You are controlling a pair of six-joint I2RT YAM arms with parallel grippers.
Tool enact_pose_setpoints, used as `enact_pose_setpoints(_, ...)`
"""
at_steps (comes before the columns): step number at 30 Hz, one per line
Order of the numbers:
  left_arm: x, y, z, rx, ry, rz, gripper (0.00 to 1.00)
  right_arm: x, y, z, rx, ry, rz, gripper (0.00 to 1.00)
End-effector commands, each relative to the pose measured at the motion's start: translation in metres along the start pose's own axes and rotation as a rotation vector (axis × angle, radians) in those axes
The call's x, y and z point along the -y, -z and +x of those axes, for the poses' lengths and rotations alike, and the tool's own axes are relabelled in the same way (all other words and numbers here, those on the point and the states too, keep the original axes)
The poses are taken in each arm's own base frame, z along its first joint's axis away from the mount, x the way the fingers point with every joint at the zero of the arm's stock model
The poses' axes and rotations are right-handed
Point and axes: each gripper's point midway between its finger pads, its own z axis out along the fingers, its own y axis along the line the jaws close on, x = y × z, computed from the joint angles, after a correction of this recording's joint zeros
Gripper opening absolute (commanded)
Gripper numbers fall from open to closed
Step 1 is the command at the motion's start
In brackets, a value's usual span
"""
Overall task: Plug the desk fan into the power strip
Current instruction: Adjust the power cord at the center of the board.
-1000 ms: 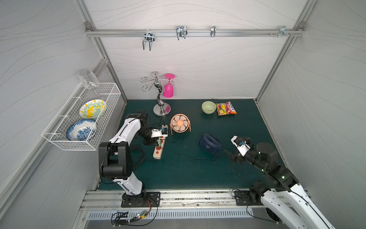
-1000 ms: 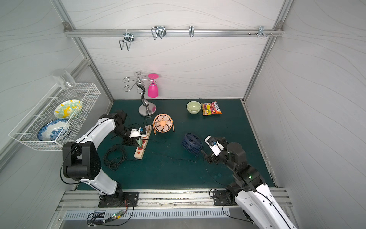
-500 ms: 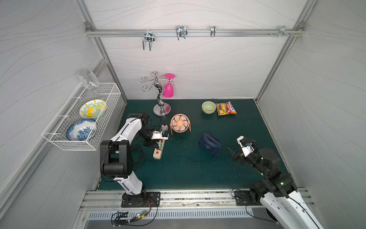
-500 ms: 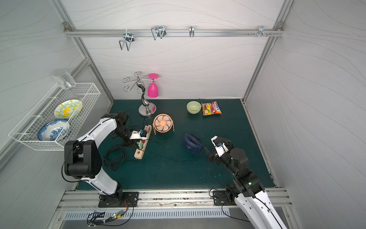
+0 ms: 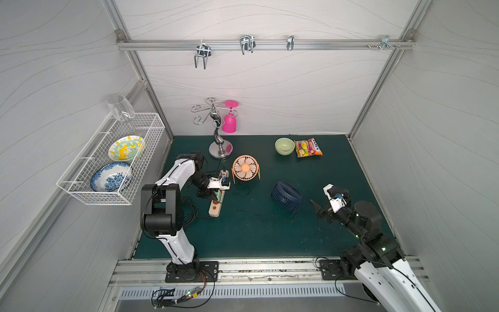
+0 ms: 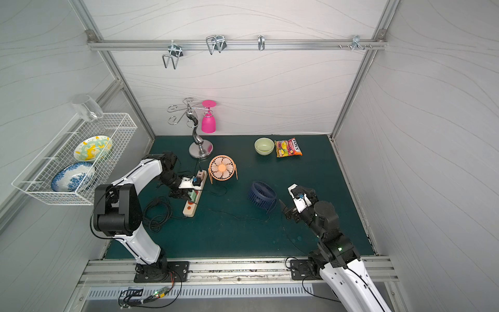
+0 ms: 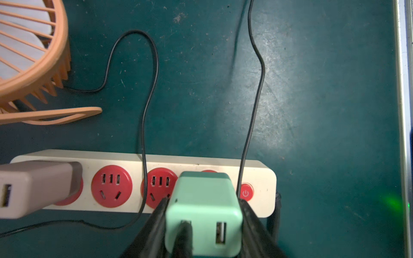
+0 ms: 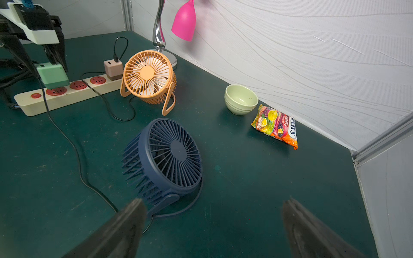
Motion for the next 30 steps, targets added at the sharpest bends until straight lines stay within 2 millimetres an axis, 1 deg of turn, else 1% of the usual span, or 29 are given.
enact_pose_setpoints(1,-0.01,0.011,0.001,0.011,-0.017,-0.014,0.0,0.001,-0.003,0.0,0.008,-0.016,0.004,0.99)
enact_pose_setpoints(6,0.0,0.006,0.006,-0.003,-0.017,0.025,0.0,0.003,-0.003,0.001,0.009,-0.015,0.012,0.99)
enact_pose_setpoints(11,0.009,0.002,0.005,0.011,-0.019,0.04,0.0,0.002,-0.004,0.001,0.005,-0.019,0.003,0.99)
enact_pose_setpoints(16,0.009,0.003,0.003,0.018,-0.013,0.034,0.0,0.002,-0.005,0.002,0.0,-0.021,0.004,0.99)
enact_pose_setpoints(19,0.011,0.0,0.007,0.007,-0.025,0.043,0.0,0.002,-0.005,0.002,0.005,-0.021,0.004,0.99)
enact_pose_setpoints(22,0.009,0.002,0.006,0.004,0.0,0.041,0.0,0.004,-0.005,0.002,0.001,-0.022,0.01,0.99)
enact_pose_setpoints(26,0.019,0.003,0.006,-0.005,-0.004,0.059,0.0,0.003,-0.005,0.002,0.003,-0.024,0.005,0.99)
enact_pose_setpoints(30,0.022,0.007,0.003,-0.002,-0.002,0.045,0.0,0.003,-0.006,0.003,0.001,-0.024,0.005,0.99)
